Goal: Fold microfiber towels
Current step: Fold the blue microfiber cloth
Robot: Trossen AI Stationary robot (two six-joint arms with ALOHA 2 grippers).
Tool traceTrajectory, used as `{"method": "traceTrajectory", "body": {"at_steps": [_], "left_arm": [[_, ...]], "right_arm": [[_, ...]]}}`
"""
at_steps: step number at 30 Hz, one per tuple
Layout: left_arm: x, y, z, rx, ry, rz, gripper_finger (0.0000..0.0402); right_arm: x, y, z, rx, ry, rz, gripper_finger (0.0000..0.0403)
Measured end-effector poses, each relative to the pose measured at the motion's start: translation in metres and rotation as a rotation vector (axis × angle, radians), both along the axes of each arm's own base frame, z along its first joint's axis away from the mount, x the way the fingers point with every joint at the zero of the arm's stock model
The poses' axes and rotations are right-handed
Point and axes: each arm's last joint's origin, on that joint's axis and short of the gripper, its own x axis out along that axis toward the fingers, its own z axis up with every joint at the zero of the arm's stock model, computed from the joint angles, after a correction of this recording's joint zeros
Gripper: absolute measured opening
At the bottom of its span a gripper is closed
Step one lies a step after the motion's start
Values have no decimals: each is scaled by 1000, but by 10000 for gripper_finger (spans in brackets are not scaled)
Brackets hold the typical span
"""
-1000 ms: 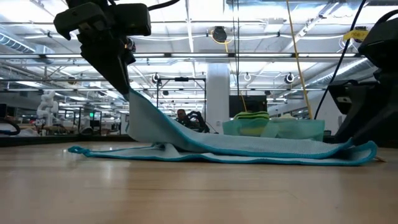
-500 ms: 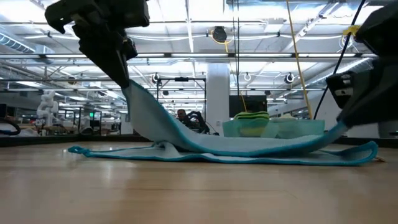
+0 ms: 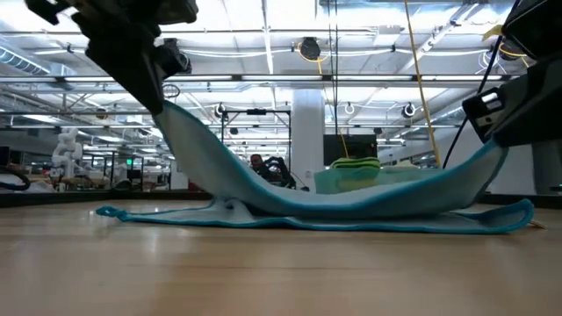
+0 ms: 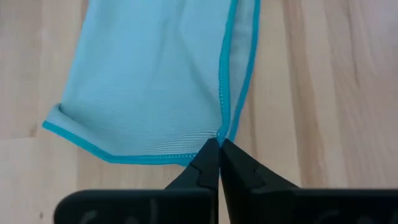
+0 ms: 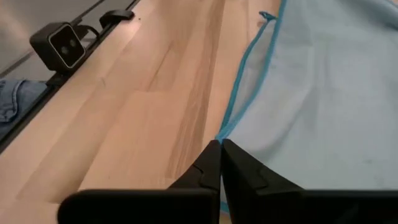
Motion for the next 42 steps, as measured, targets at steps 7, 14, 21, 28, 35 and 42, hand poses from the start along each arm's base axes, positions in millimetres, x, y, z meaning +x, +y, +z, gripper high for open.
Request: {"method": "traceTrajectory", "body": {"at_steps": [7, 14, 21, 28, 35, 42], "left_arm": [[0, -2, -8, 21, 24, 5, 4], [-4, 5, -26, 30, 32, 44, 4], [-5, 8, -34, 5, 14, 88, 38], [-5, 7, -34, -23, 19, 95, 69], [-7, 4, -32, -116, 44, 58, 103], [-4, 7, -22, -32, -80, 85, 126]], "right_arm": [[0, 0, -1, 34, 22, 8, 1], [-1, 1, -1, 59, 37, 31, 3], [-4, -1, -5, 91, 64, 21, 39], [-5, -2, -6, 140, 78, -10, 98], [-4, -2, -5, 130, 58, -33, 129], [-1, -5, 0, 84, -45, -146, 120]]}}
